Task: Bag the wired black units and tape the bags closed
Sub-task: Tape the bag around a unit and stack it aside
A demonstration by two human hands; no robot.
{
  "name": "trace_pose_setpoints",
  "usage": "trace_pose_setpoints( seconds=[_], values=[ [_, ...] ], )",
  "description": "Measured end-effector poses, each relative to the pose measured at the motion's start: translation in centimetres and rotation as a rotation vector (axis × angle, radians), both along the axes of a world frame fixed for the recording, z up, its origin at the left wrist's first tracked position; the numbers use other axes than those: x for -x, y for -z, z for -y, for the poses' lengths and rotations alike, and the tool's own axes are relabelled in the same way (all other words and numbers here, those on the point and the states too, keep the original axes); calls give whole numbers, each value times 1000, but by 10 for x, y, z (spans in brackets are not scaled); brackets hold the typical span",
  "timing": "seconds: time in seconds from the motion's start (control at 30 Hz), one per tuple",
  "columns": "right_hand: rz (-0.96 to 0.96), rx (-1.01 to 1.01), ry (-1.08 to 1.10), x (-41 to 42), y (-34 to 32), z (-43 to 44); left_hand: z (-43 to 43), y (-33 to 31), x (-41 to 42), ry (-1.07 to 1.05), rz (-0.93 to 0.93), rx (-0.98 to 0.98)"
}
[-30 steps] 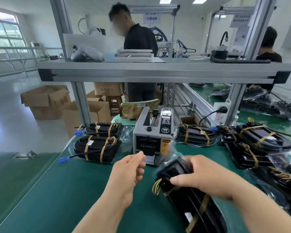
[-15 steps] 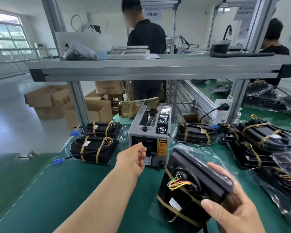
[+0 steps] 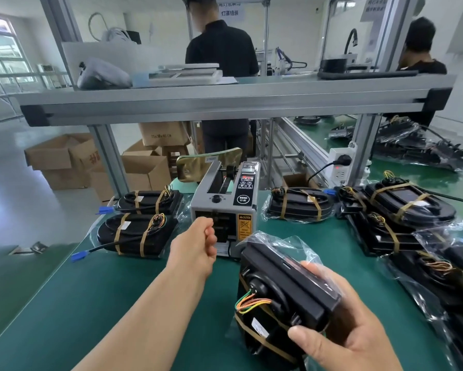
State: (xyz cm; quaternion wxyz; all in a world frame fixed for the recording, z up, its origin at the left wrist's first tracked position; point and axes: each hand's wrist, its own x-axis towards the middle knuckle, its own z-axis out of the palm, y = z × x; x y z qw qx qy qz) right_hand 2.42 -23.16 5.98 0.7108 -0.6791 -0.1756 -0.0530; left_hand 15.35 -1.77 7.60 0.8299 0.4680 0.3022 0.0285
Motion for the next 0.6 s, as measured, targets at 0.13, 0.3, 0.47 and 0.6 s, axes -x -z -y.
trace_pose_setpoints(
  seconds=[0.13, 0.3, 0.47, 0.6],
  values=[
    [32, 172, 23, 3, -6, 3, -5, -27, 67, 162, 280, -110],
    [56, 201, -2, 11, -1, -1, 9, -55, 146, 465, 466, -449],
    [117, 190, 49, 19, 0, -7, 28, -56, 157, 465, 455, -698],
    [140, 200, 85, 25, 0, -12, 30, -52, 150, 406, 449, -714]
  ],
)
